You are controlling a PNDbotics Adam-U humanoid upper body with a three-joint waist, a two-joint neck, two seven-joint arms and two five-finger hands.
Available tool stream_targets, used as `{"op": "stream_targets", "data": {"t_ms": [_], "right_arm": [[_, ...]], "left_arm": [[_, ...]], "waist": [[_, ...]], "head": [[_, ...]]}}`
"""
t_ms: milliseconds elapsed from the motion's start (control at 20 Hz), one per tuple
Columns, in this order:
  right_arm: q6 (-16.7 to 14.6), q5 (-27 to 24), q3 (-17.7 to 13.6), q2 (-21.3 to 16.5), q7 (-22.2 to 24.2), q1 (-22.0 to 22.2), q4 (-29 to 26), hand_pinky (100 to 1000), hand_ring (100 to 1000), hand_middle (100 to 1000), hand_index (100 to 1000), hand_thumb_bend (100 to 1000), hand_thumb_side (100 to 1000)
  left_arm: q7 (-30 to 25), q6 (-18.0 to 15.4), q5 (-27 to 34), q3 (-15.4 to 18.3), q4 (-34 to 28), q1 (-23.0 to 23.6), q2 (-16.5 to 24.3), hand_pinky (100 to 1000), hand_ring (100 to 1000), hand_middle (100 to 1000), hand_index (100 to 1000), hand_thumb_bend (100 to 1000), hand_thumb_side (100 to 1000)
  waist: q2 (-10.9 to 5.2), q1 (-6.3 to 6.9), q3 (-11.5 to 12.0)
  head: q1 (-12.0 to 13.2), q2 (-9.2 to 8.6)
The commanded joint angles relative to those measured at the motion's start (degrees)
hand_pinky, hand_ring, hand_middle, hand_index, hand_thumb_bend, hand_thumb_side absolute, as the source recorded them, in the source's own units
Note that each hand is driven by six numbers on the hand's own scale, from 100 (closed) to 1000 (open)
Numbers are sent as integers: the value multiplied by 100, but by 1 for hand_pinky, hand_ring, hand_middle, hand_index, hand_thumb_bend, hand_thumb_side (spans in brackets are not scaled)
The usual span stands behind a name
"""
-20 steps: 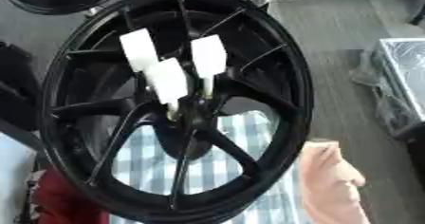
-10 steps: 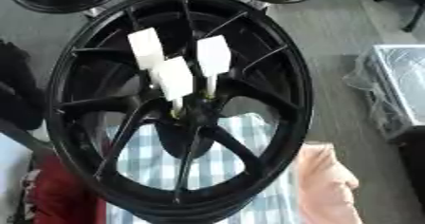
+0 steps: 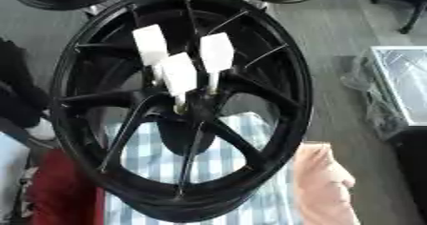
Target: Pull the pin out of the wheel hub.
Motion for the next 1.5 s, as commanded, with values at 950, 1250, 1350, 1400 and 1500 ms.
{"op": "stream_targets", "data": {"t_ms": [950, 1250, 1350, 1400, 1500], "right_arm": [[669, 1451, 1353, 54, 2532, -1159, -1208, 824, 796, 775, 902, 100, 199], [867, 1682, 1640, 169, 2942, -1264, -1210, 826, 804, 781, 899, 100, 202], [995, 1766, 1746, 179, 3106, -1320, -1210, 831, 808, 783, 900, 100, 207], [1054, 1818, 1797, 190, 3181, -1360, -1210, 833, 809, 784, 900, 100, 210], [1177, 1922, 1893, 225, 3305, -1464, -1210, 836, 811, 784, 899, 100, 215]], "left_arm": [[-7, -4, -36, -9, 2, 18, 287, 792, 724, 723, 773, 100, 717], [-19, 2, -31, -12, 9, 24, 308, 793, 725, 722, 773, 100, 717], [-29, 3, -39, -20, 13, 36, 325, 793, 725, 722, 773, 100, 718], [-32, 3, -45, -22, 16, 43, 335, 793, 725, 722, 773, 100, 719], [-32, 4, -56, -21, 29, 63, 359, 794, 725, 722, 773, 100, 723]], "waist": [[-148, -49, -13], [-164, -75, -23], [-169, -88, -28], [-170, -95, -31], [-176, -113, -45]], "head": [[-4, 26], [62, 48], [75, 52], [80, 54], [103, 68]]}}
